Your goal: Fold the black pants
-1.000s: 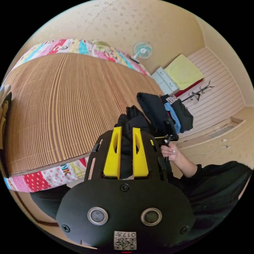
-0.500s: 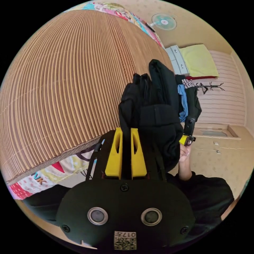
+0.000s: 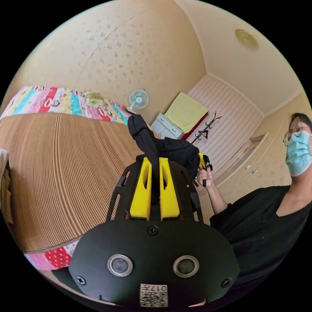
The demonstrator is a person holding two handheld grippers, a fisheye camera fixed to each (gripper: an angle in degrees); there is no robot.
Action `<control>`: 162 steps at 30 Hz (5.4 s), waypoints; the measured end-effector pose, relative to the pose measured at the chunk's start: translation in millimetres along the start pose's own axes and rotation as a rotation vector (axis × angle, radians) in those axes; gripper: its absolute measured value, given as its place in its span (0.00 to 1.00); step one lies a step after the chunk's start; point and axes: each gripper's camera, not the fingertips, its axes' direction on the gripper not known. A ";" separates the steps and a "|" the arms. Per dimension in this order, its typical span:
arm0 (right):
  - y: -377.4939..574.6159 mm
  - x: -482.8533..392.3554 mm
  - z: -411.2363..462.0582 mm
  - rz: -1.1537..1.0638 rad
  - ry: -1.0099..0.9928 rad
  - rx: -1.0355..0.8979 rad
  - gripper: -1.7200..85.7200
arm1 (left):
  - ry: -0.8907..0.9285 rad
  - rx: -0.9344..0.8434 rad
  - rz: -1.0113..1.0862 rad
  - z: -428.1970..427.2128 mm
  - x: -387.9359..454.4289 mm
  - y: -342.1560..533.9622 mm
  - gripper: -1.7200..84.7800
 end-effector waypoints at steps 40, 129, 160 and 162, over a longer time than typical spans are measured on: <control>-393.7 -102.6 253.6 -0.145 0.823 0.261 0.08 | 0.130 0.406 -0.257 -141.2 -106.8 -297.6 0.13; 139.3 132.8 209.2 0.364 0.805 -0.449 0.02 | -0.467 -0.317 -0.148 59.0 -10.7 101.2 0.12; 157.1 140.6 136.8 0.535 0.421 -0.375 0.02 | -0.243 -0.589 -0.558 60.6 -169.5 91.8 0.09; 157.6 142.3 134.9 0.537 0.346 -0.357 0.02 | -0.174 -0.568 -0.499 50.2 -167.3 79.9 0.05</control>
